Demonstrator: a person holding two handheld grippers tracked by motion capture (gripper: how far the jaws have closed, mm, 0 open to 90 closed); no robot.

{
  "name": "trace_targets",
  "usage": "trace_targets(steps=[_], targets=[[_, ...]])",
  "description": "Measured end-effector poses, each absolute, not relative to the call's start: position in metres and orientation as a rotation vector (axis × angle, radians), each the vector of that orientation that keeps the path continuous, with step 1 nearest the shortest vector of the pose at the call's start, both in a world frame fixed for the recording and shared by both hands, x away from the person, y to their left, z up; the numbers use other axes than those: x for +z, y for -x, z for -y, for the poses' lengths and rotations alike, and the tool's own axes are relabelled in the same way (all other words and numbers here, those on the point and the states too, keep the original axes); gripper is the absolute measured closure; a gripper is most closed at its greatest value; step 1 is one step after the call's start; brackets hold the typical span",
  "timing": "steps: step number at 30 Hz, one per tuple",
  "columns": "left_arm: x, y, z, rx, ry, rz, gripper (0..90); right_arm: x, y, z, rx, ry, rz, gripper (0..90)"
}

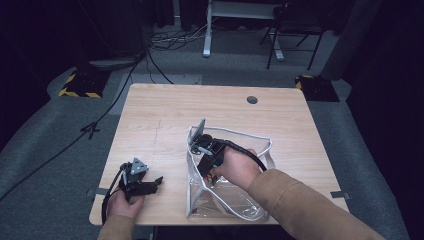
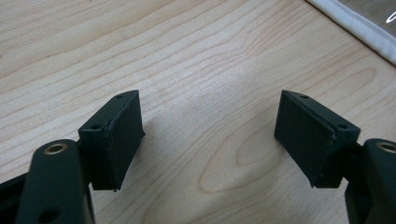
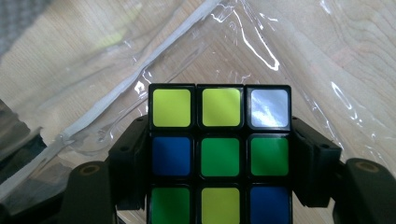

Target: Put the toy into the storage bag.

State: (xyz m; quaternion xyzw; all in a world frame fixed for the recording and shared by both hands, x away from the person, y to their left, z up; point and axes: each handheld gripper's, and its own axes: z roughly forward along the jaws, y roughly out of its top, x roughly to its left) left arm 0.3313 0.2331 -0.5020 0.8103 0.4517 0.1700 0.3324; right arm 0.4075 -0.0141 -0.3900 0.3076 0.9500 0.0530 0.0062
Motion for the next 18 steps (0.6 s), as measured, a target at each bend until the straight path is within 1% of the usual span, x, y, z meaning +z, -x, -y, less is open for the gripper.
trace_targets(steps=[6,18], targets=[[-0.5021,-0.3314,-0.233,0.442,-2.117,-1.179,24.0,-0.3915,-0.4058,0.0126,0.198,-1.002,-2.981,33.4],[-0.5021,-0.3314,-0.233,0.444,-2.116,-1.18,23.9,-0.3915,-0.4077,0.0138,0.161,-0.964,-2.971,33.9]])
